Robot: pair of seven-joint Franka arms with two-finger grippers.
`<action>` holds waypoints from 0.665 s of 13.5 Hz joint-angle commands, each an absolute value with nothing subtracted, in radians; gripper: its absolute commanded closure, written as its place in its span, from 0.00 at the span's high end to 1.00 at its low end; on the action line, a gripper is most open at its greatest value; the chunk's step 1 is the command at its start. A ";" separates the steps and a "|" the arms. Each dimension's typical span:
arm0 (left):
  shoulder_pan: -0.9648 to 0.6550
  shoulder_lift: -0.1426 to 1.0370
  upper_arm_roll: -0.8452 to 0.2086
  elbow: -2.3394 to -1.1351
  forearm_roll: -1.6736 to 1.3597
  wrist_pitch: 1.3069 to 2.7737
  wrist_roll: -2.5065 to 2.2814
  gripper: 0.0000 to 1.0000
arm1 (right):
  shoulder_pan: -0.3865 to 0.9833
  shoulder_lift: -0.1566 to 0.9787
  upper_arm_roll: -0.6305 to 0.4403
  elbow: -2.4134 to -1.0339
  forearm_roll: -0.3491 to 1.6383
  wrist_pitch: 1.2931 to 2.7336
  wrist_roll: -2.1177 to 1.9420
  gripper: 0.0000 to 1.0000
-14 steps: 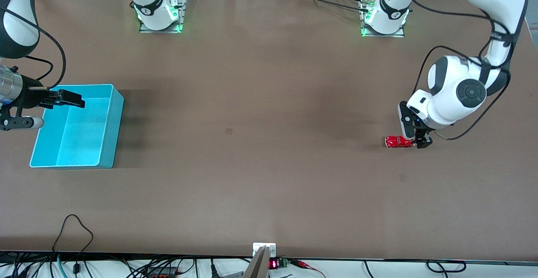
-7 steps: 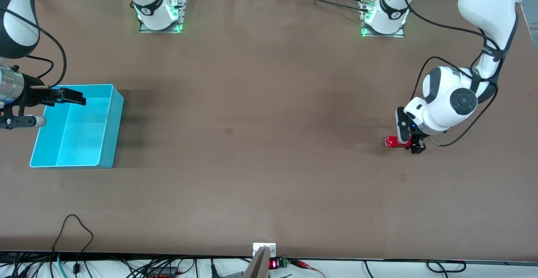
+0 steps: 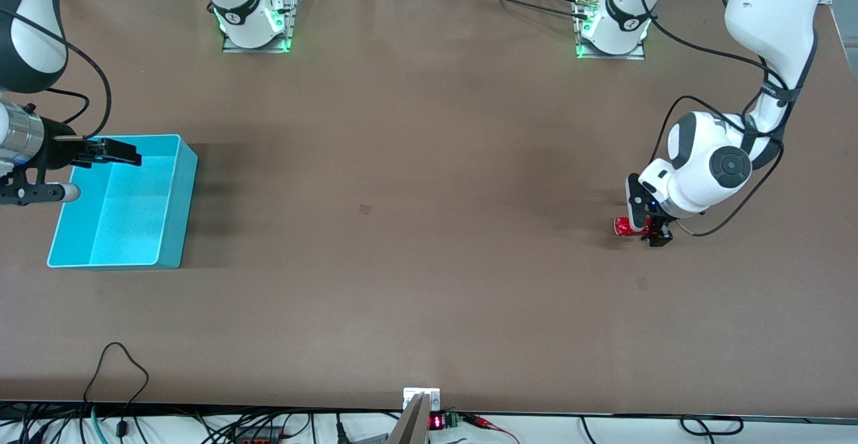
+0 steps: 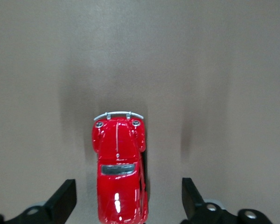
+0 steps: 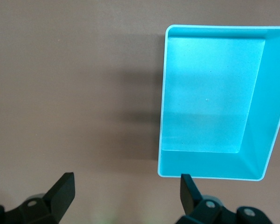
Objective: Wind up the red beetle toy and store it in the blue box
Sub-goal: 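Lower the left gripper and close it on the red car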
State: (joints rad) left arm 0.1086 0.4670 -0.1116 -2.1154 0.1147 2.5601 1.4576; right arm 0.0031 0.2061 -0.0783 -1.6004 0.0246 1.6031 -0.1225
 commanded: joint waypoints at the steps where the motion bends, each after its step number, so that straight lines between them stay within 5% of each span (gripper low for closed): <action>1: 0.117 0.469 -0.118 -2.118 0.129 2.574 1.471 0.84 | 0.005 0.199 -0.075 -1.601 0.021 1.589 -0.114 1.00; 9: 0.135 0.480 -0.117 -2.118 0.129 2.611 1.471 0.52 | 0.006 0.201 -0.072 -1.600 0.025 1.589 -0.132 1.00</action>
State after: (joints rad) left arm 0.1259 0.4787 -0.1107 -2.1157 0.1147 2.5957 1.4584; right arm 0.0045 0.2061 -0.0742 -1.6004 0.0246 1.6004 -0.1239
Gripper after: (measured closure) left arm 0.396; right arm 0.000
